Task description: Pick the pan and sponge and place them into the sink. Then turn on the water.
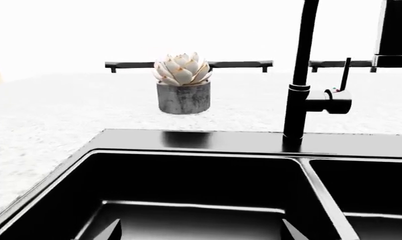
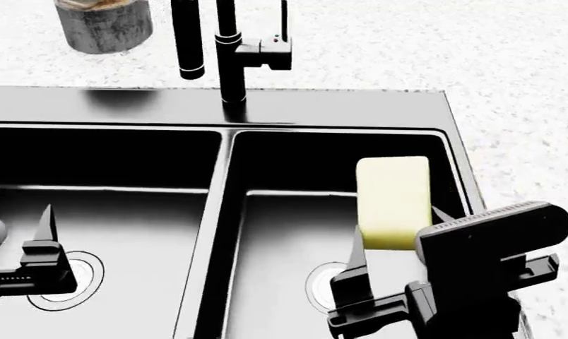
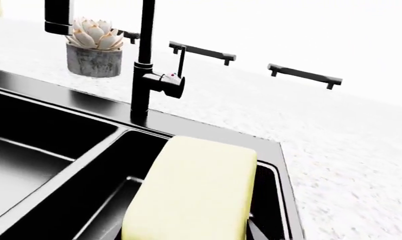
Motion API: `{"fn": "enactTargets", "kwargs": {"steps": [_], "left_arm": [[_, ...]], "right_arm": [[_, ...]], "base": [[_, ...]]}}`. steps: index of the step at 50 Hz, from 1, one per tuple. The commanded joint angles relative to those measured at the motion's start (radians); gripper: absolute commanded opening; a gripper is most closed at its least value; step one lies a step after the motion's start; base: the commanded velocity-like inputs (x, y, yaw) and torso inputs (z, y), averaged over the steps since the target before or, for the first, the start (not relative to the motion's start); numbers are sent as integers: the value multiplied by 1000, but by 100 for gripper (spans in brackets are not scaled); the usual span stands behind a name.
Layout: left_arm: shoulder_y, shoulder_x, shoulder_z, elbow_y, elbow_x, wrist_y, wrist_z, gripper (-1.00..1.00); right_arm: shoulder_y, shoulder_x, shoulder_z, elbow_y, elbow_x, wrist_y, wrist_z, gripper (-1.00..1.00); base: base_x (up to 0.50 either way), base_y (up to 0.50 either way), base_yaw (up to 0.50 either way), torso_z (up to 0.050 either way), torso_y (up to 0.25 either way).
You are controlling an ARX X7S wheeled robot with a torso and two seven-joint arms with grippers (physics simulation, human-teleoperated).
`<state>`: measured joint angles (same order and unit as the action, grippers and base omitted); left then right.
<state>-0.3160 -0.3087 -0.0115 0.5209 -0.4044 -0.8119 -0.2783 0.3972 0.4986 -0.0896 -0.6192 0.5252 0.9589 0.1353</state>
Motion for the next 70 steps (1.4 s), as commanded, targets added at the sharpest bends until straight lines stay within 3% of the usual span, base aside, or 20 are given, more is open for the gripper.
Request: {"fn": "enactTargets", "kwargs": {"steps": [1, 36, 46, 54, 70], "left_arm": [[-6, 3, 9, -1, 3, -1, -12, 100], [0, -14, 8, 22, -20, -10, -17, 100], [3, -17, 11, 20, -22, -5, -18, 100], [9, -23, 6, 22, -28, -3, -16, 100], [11, -23, 5, 12, -31, 6, -23, 100]], "right_arm": [[-15, 5, -12, -8, -17, -22, -15, -100], [-30, 9, 0, 0, -8, -34, -4, -100], [-38, 8, -3, 11, -15, -47, 2, -100], [55, -42, -91, 144, -32, -41, -27, -100], [320, -220, -235, 651, -54, -98, -167, -100]], "base": [[0, 500, 0, 0, 0], [4, 500, 0, 0, 0], [150, 220, 0, 0, 1], [66, 16, 0, 0, 0], [0, 0, 0, 0, 0]]}}
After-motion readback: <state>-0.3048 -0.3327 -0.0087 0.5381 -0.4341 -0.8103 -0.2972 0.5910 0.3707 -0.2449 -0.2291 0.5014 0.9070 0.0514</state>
